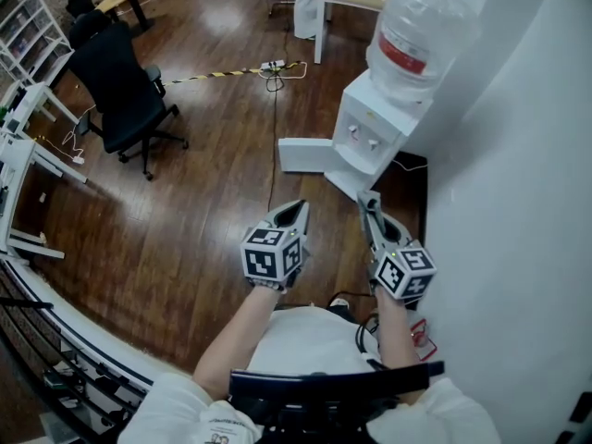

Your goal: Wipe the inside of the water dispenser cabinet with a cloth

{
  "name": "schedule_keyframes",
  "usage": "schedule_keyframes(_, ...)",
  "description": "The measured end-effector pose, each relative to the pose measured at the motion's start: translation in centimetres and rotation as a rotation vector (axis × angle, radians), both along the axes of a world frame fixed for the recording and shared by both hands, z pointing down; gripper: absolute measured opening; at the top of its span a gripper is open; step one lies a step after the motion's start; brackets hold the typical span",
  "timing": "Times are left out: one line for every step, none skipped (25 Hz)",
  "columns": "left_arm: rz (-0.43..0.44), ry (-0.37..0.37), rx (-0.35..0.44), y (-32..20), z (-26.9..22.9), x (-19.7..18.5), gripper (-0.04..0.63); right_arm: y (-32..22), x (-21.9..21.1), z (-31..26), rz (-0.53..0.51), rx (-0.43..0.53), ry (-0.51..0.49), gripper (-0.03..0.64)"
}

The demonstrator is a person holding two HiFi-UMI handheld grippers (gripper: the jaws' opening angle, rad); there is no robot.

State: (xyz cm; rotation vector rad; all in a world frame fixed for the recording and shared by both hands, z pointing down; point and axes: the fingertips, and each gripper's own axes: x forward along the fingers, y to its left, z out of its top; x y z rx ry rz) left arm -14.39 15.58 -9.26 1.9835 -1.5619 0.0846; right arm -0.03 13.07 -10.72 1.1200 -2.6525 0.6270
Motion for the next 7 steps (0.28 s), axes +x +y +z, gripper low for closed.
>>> schedule_keyframes(-0.005, -0.002, 0.002, 0.06, 0.01, -0.19, -0.006, 0.03, -0.23, -0.02, -0.004, 0.001, 0.002, 0.035)
schedule_keyframes(-0.008, -0.006, 0.005, 0.17, -0.08, -0.40, -0.006, 0.12, -0.47, -0.12, -0.007, 0.002, 0.004, 0.035)
schedule_keyframes(-0.011, -0.009, 0.006, 0.32, -0.23, -0.57, -0.006, 0.22, -0.68, -0.30, -0.009, 0.003, 0.006, 0.035)
schedule_keyframes(-0.012, -0.010, 0.005, 0.47, -0.40, -0.68, -0.006, 0.31, -0.85, -0.51, -0.011, 0.003, 0.008, 0.035)
schedule_keyframes(-0.012, -0.009, 0.003, 0.58, -0.56, -0.76, -0.006, 0.37, -0.98, -0.69, -0.013, 0.003, 0.010, 0.035)
schedule_keyframes(-0.013, -0.009, 0.001, 0.65, -0.69, -0.81, -0.006, 0.40, -1.07, -0.85, -0.015, 0.003, 0.012, 0.035)
schedule_keyframes(-0.013, -0.008, -0.001, 0.70, -0.82, -0.86, -0.006, 0.41, -1.16, -0.99, -0.017, 0.003, 0.014, 0.035)
